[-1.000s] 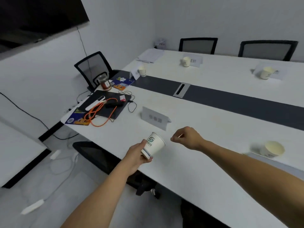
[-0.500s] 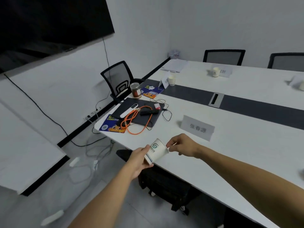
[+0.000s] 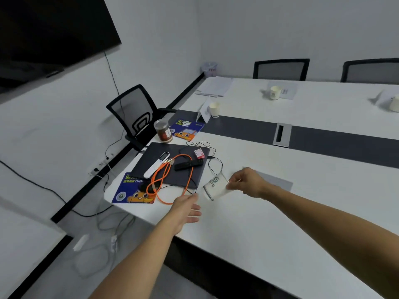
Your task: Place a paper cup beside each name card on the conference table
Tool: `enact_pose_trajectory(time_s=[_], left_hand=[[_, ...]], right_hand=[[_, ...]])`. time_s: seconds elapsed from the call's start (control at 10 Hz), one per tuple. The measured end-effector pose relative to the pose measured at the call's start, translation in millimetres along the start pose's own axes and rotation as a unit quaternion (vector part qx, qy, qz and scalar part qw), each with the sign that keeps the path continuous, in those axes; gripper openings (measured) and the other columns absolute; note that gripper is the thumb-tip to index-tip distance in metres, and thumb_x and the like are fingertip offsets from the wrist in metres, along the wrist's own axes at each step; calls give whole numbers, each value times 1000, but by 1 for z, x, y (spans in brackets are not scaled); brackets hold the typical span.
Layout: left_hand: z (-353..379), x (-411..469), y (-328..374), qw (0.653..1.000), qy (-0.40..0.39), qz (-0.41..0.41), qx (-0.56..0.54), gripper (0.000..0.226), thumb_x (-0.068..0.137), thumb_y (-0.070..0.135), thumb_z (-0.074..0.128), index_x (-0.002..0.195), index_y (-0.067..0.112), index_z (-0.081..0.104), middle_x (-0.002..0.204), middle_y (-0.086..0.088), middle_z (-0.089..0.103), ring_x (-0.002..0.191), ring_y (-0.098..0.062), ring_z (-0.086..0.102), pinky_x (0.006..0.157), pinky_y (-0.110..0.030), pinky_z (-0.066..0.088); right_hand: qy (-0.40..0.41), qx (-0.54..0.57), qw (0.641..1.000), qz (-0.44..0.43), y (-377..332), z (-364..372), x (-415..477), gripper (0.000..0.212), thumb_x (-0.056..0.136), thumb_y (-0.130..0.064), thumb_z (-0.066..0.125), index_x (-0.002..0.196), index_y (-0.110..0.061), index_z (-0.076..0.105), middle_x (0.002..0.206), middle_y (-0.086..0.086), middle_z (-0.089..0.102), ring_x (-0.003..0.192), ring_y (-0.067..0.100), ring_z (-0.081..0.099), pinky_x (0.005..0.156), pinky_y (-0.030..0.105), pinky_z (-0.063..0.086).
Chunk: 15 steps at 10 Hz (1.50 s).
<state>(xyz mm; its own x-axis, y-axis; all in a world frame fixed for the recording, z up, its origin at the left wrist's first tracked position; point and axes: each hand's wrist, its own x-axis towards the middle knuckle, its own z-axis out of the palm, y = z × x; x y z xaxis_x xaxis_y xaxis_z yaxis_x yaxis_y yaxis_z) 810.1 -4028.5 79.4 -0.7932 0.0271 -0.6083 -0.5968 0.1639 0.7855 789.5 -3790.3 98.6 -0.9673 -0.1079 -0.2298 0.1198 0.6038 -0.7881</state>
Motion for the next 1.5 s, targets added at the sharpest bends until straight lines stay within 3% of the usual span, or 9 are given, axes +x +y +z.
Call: enact_pose_trajectory(time_s=[0.3, 0.4, 0.6, 0.8, 1.0, 1.2, 1.3, 1.4, 1.5], left_hand=[[5, 95, 21, 970, -14, 55, 237, 16, 90, 26, 60, 99, 13, 60, 88, -9, 61, 76, -23, 55, 68, -28, 43], [5, 134, 20, 919, -33, 89, 384, 31, 90, 28, 59, 115, 10, 59, 109, -12, 66, 98, -28, 61, 82, -32, 50], [14, 199, 7, 748, -94, 210, 622, 40, 95, 31, 48, 130, 10, 49, 133, -10, 46, 124, -30, 46, 96, -40, 45], [29, 243, -35, 630, -151, 283, 707, 57, 97, 38, 40, 147, 13, 31, 160, -18, 15, 148, -36, 11, 120, -42, 14], [30, 251, -64, 637, -150, 280, 703, 64, 90, 41, 30, 141, 8, 48, 150, -24, 40, 139, -43, 37, 112, -50, 25], [31, 253, -67, 623, -152, 273, 717, 66, 92, 43, 26, 146, 8, 42, 154, -24, 33, 144, -42, 29, 114, -49, 18], [32, 246, -56, 607, -149, 266, 734, 66, 98, 43, 26, 155, 11, 17, 162, -23, 6, 150, -40, 3, 121, -48, 5], [34, 244, -36, 623, -179, 235, 725, 65, 98, 39, 38, 153, 12, 17, 162, -20, 3, 149, -37, 1, 121, -44, 8], [30, 220, -23, 633, -206, 238, 707, 44, 96, 33, 44, 134, 11, 44, 143, -15, 39, 133, -33, 37, 106, -42, 34]], right_hand=[[201, -226, 942, 146, 33, -67, 70, 18, 87, -29, 59, 98, -24, 73, 94, 6, 70, 79, 26, 62, 64, 33, 53], [229, -268, 910, 218, 52, -74, 91, 19, 86, -24, 55, 96, -21, 71, 87, 8, 67, 73, 29, 59, 58, 28, 45], [235, -322, 868, 297, 88, -61, 130, 20, 88, -22, 53, 97, -19, 70, 77, 5, 55, 67, 28, 52, 59, 28, 37], [203, -339, 860, 324, 121, -41, 153, 22, 90, -18, 49, 93, -16, 71, 76, 6, 55, 67, 28, 50, 60, 29, 36], [191, -333, 858, 342, 138, -31, 160, 24, 88, -16, 50, 99, -17, 71, 91, 11, 66, 73, 29, 49, 63, 30, 35], [226, -339, 860, 308, 135, -31, 150, 34, 88, -22, 54, 120, -22, 66, 117, 4, 66, 101, 31, 61, 74, 33, 45], [241, -335, 861, 298, 123, -32, 134, 35, 89, -24, 54, 122, -23, 64, 121, 2, 64, 103, 29, 60, 74, 34, 47], [245, -329, 866, 288, 109, -30, 115, 35, 91, -27, 54, 124, -24, 62, 121, 2, 64, 105, 29, 60, 75, 35, 49], [250, -317, 869, 286, 93, -23, 87, 35, 91, -28, 54, 125, -25, 61, 121, 1, 64, 105, 28, 61, 76, 34, 47]])
